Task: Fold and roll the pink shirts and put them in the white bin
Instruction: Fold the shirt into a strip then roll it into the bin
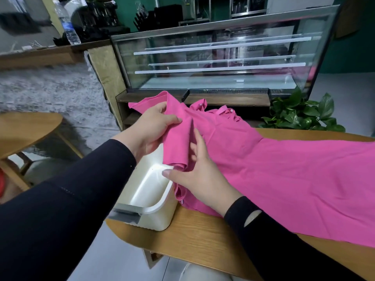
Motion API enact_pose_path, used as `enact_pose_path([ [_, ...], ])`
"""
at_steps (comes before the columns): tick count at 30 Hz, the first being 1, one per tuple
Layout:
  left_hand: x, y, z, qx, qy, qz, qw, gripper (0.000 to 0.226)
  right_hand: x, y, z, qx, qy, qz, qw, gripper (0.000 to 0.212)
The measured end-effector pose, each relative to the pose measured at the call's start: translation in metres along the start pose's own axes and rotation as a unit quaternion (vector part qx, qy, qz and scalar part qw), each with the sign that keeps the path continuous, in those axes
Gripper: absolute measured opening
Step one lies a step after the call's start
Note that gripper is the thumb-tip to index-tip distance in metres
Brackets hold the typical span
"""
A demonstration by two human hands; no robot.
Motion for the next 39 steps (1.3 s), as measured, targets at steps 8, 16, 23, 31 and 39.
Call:
enact_pose_path([
  [8, 0.002, 0.05, -0.011, 0.007, -0.021, -0.025, 0.999, 0.021, 0.018, -0.037, -0.015, 0.185, -0.037, 0.225, 0.956, 0.048],
  [16, -0.021, 0.025, -0.057, 0.074, -0.142, 0.128, 0.979, 0.013, 0.055, -0.061, 0.012, 0.097, -0.073, 0.218, 0.968, 0.028],
  [23, -0.036, -0.001, -0.041, 0.034, -0.072, 0.275, 0.958, 0.012, 0.086, -0.079, 0.034, 0.02, -0.026, 0.207, 0.978, 0.032],
  [31, -0.11, 0.152, 0.085, -0.101, 0.105, 0.112, 0.983, 0.04, 0.133, -0.152, 0.05, -0.145, 0.121, 0.376, 0.907, 0.021],
  [39, -0.13, 0.324, 0.041, -0.22, 0.154, -0.108, 0.957, 0.03, 0.232, -0.321, 0.122, -0.115, 0.159, 0.56, 0.805, 0.048],
])
Point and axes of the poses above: each hand's wrist, its own x-axis away from the middle knuckle, its own y-axis out of the palm, z = x × y, the point moved 7 cm from there along -x, towards the middle knuckle, and after that the axes turned 7 degrees about -z, right-handed, at the moved point
